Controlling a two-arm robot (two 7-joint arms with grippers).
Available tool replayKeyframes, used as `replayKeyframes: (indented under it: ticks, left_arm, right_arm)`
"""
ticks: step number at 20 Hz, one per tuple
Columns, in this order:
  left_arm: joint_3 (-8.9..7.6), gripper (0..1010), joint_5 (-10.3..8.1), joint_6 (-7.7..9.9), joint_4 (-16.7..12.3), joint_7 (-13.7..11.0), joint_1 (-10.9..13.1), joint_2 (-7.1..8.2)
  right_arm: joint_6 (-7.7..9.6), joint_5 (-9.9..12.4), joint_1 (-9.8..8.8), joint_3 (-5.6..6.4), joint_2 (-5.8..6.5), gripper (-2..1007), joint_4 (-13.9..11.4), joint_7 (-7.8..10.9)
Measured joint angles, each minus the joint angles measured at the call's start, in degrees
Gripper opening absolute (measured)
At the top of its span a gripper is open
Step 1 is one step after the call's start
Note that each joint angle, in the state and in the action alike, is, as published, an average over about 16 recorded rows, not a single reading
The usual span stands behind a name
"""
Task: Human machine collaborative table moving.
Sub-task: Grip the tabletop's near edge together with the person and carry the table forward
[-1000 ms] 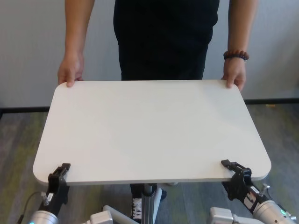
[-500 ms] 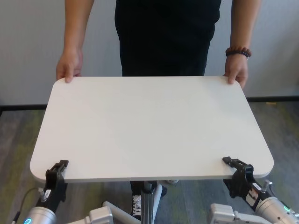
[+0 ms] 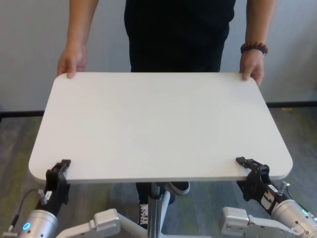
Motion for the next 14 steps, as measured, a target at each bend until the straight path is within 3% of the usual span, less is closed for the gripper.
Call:
replayKeyframes:
  ticks: [14]
  left_arm:
    - [-1.69,256,2.31,-0.35,-3.28,-3.46,-0.90,-0.40]
  right_arm:
    - [-0.87,-1.21,0.81,1.36,-0.81,283,-2.41,1.49]
